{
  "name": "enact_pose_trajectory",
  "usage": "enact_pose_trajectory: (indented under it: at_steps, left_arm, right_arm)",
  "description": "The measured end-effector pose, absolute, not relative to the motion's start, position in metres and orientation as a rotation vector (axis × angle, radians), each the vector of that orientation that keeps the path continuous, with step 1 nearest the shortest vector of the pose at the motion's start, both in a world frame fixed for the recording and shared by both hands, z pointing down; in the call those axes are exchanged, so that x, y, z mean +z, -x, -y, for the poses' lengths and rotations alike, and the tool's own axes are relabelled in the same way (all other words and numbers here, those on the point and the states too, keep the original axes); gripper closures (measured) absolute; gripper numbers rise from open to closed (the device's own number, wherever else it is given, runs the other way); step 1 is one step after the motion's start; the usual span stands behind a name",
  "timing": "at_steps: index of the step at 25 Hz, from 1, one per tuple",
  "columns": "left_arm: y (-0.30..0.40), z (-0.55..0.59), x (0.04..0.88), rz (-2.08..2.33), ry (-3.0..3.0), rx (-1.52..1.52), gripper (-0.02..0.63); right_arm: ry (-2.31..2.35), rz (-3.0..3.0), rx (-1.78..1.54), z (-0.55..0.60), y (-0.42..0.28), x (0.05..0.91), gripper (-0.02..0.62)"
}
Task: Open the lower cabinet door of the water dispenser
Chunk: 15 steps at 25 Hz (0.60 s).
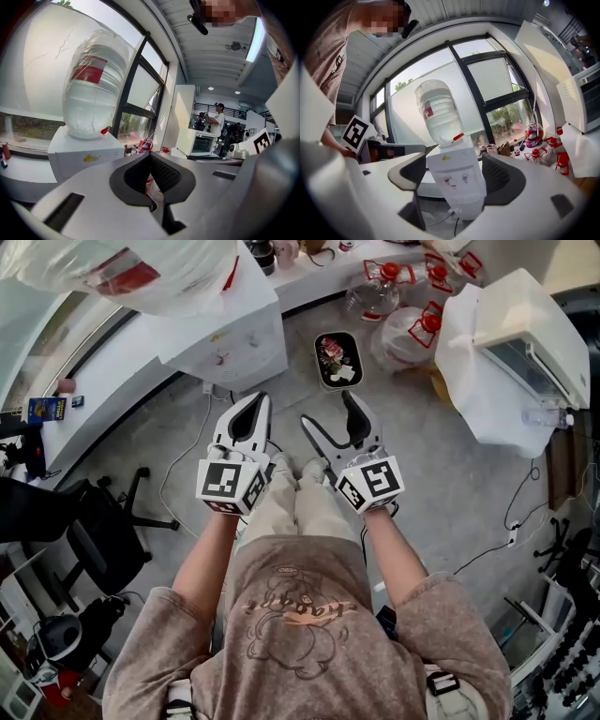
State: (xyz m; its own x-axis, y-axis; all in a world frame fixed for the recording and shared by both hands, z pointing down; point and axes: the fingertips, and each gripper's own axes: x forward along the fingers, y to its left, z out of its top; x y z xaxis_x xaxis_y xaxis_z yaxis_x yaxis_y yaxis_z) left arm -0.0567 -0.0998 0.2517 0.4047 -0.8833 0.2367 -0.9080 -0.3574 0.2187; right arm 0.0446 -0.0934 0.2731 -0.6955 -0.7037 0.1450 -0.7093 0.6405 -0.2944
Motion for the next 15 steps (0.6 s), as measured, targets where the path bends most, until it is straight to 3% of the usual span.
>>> enact_pose_trajectory:
  at_steps: [15]
  left_arm:
    - [0.048, 0.152, 0.369, 1.532, -2.359, 0.148, 0.594]
  right_arm:
    - [-1.123, 2.824, 0.565, 0.153, -0.023, 0.410, 0.241]
